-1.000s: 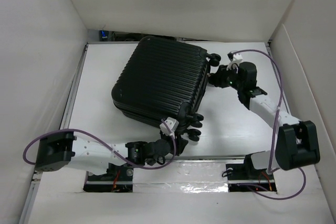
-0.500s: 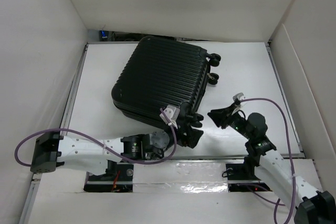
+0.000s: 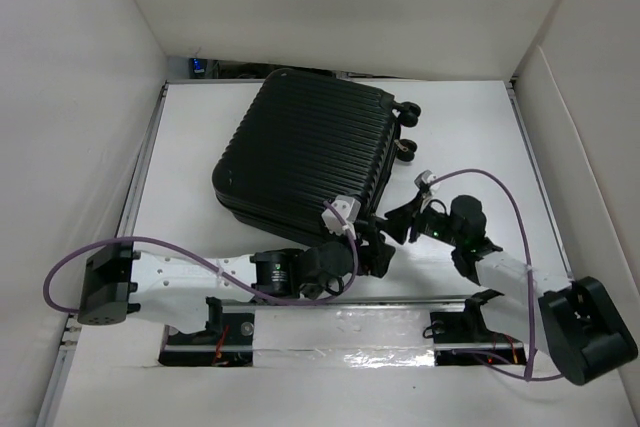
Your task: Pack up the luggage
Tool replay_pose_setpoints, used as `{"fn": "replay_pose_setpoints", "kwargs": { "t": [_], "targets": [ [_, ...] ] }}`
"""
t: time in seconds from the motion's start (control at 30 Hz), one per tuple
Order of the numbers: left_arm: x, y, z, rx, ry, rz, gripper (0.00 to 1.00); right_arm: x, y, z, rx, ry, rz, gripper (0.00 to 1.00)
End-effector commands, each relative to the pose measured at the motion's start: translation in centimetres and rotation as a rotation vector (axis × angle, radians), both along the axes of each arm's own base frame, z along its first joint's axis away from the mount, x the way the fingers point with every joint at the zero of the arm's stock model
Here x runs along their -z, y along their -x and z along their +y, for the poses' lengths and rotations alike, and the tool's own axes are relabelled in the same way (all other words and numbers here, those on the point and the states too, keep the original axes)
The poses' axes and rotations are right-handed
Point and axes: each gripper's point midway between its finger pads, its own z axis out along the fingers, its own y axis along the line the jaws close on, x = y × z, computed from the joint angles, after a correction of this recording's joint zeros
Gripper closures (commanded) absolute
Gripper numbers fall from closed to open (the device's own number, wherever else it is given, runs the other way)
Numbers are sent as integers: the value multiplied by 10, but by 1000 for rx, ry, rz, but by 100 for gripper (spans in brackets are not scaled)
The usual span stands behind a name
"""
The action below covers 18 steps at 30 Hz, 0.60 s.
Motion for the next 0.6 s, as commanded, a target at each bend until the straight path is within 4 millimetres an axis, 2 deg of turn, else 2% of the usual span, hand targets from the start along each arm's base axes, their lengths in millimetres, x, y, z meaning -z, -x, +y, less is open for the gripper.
{"fn": "replay_pose_setpoints", "kwargs": {
  "t": [0.0,0.2,0.5,0.57],
  "targets": [
    [-10,-4,-4,-40,19,31,23,-41,-7,17,-122,-64,-186,47],
    [-10,-6,-4,-53,13,25,24,-42,0,27,-191,-67,-205,47],
    [-10,-9,-1,-66,13,4,25,-38,-14,35,-211,-25,-206,47],
    [-9,-11,-2,-71,8,-2,26,-38,-12,38,-231,-38,-206,55]
  ]
}}
